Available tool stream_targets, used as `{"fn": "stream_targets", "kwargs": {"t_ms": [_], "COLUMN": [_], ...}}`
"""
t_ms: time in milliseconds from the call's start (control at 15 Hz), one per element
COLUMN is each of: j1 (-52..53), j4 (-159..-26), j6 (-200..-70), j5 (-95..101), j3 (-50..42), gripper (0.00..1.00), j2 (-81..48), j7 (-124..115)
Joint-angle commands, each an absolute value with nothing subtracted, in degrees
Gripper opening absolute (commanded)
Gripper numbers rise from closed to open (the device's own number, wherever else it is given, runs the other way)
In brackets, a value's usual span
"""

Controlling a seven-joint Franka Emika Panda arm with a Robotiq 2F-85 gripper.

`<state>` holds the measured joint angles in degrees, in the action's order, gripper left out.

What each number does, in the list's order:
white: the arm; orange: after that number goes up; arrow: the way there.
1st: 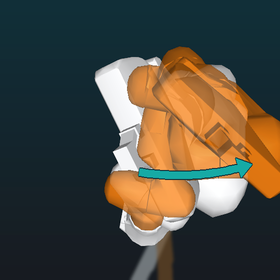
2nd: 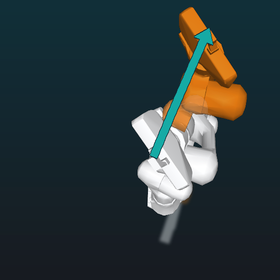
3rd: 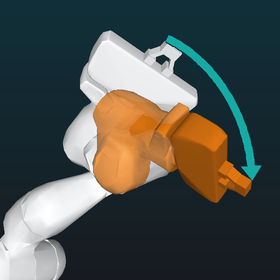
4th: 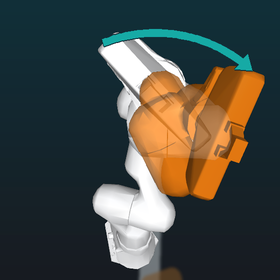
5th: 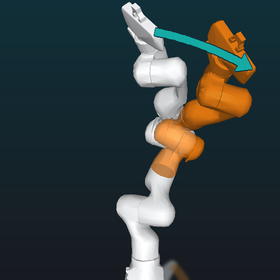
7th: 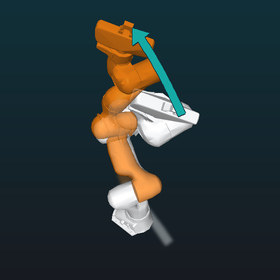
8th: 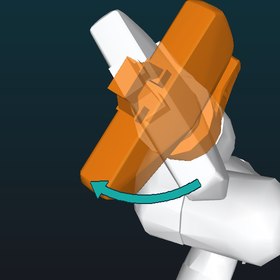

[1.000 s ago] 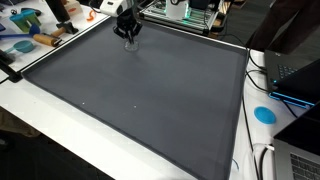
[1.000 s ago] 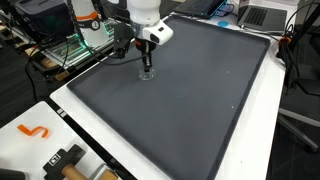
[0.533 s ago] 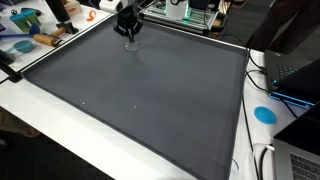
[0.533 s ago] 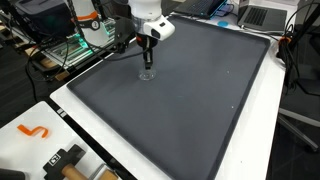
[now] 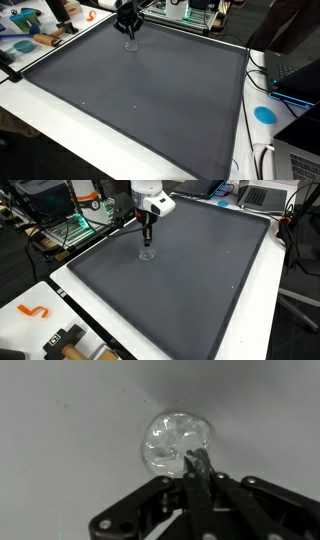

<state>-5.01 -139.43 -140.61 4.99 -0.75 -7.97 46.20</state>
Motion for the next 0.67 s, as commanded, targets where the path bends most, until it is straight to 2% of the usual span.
{"fn": "stream_targets", "kwargs": {"t_ms": [0,67,133,200,267,600], "j1": [-4.50,-4.46,-4.82,-4.79,-4.77,-5.80], "j4": [-139.69,-139.72,-139.34,-139.34,-139.34,-138.46], "j6": [-137.99,-137.99,-139.77,-139.66,-139.57,-138.79], "j5": [5.64,5.48,4.98,4.98,4.98,0.25], "j3": [-0.74,-0.75,-0.80,-0.81,-0.82,-0.64], "gripper": [0.35,0.35,0.10,0.10,0.35,0.35], "j2": [-5.84,-5.66,-7.38,-7.22,-7.09,-7.61], "j7": [44.69,44.54,46.05,46.00,45.97,44.77]}}
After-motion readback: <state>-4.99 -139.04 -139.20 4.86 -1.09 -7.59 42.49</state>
